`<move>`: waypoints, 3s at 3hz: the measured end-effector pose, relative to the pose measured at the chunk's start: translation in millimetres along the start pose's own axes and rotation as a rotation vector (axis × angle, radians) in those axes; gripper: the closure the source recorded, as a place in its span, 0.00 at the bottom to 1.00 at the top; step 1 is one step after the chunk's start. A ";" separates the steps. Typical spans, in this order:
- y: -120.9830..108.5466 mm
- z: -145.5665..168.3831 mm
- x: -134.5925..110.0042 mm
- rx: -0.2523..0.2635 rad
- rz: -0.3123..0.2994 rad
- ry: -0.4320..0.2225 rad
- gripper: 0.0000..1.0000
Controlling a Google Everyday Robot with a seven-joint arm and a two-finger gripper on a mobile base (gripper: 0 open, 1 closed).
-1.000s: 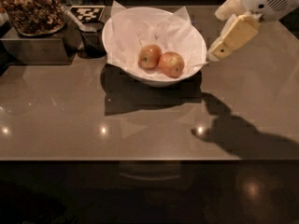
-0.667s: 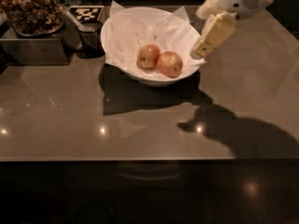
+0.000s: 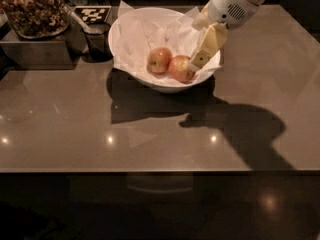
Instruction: Pick apple from white bowl
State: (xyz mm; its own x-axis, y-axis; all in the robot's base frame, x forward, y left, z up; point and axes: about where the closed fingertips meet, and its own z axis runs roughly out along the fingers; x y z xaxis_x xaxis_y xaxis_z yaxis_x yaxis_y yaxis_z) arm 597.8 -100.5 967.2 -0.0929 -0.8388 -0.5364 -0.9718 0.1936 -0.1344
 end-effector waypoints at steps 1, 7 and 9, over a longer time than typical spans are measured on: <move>-16.6 13.9 -3.7 0.005 -0.030 0.027 0.14; -30.8 83.8 23.7 -0.125 0.027 0.126 0.17; -42.0 101.0 22.1 -0.142 0.044 0.114 0.16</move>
Offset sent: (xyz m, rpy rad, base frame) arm 0.0609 0.0098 -0.0129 -0.1332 -0.0398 0.0377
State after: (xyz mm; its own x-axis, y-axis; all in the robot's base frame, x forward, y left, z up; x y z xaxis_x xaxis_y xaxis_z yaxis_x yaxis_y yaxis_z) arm 658.5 -75.7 876.8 -0.1526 -0.8850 -0.4399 -0.9863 0.1649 0.0103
